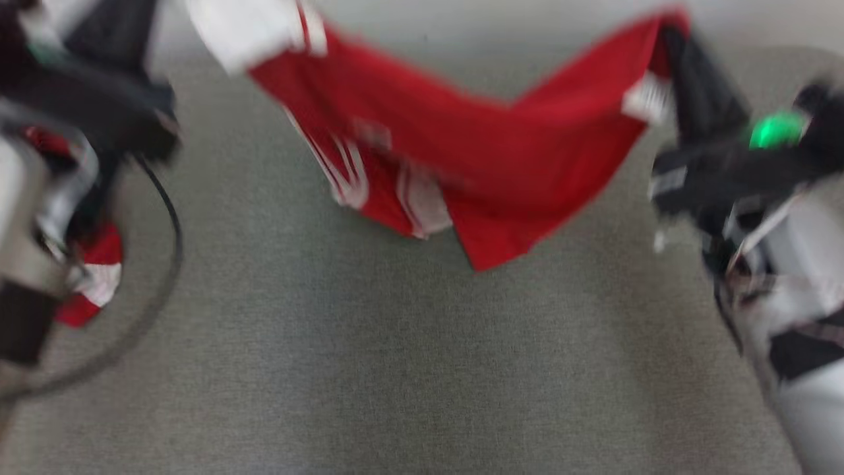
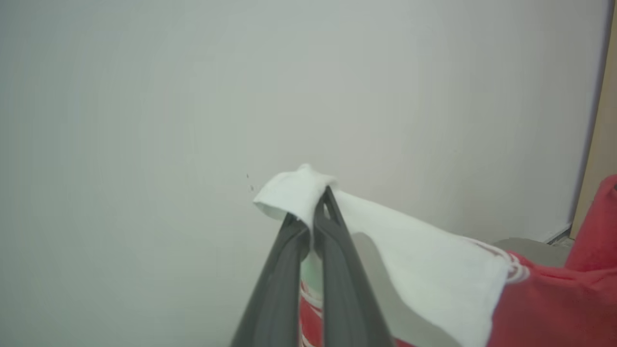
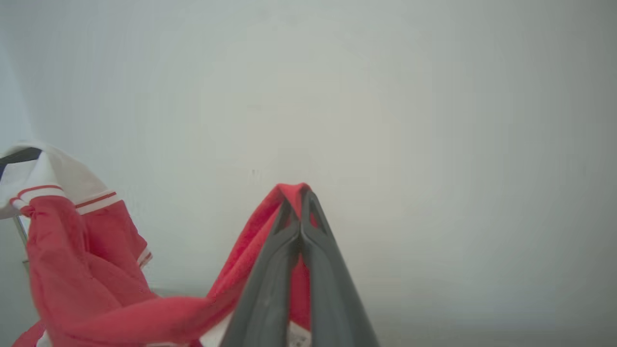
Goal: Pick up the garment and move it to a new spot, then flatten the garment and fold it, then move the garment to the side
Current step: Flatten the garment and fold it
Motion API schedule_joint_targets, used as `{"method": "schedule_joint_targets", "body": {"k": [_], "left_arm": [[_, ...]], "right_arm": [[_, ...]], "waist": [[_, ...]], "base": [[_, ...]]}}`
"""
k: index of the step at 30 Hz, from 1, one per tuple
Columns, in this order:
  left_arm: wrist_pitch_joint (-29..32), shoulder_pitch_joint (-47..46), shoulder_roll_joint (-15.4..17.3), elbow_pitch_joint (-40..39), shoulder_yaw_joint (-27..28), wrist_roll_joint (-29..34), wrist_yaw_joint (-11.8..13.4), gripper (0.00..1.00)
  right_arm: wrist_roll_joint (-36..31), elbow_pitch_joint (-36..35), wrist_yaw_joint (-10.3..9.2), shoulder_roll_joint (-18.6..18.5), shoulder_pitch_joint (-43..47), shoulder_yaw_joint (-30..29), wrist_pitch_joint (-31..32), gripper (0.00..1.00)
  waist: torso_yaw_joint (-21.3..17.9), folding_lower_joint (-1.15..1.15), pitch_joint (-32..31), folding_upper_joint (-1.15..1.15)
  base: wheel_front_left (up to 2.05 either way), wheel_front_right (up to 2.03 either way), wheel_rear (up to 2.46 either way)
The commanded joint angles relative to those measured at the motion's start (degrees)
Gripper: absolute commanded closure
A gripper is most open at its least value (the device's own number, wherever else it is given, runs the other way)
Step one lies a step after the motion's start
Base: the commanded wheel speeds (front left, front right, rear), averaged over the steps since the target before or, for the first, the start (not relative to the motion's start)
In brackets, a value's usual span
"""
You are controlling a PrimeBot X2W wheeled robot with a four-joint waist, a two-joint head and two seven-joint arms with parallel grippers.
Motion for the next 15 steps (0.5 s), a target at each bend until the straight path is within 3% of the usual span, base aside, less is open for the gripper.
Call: {"method": "schedule_joint_targets", "body": {"k": [1,8,15], "left_arm": [[1.64,-6.66,1.02,1.59,0.16,-1.73,0.11,1.0],[7.03,-32.68,2.25,9.21,-1.25,-2.19,0.11,1.0],[5.89,-51.91,-1.44,20.01,-3.48,-2.51,0.11,1.0]], "right_arm": [[2.22,1.14,-0.13,1.02,-6.85,-0.78,1.07,1.0],[6.92,9.18,-0.13,2.92,-34.04,-3.72,6.75,1.0],[7.77,20.08,-0.13,2.75,-54.03,-7.32,8.92,1.0]], "waist": [[-1.53,-0.01,7.83,-0.01],[-4.3,-0.01,18.61,-0.01],[-4.6,-0.01,23.68,-0.01]], "base": [[0.0,0.0,0.0],[0.0,0.0,0.0],[0.0,0.0,0.0]]}}
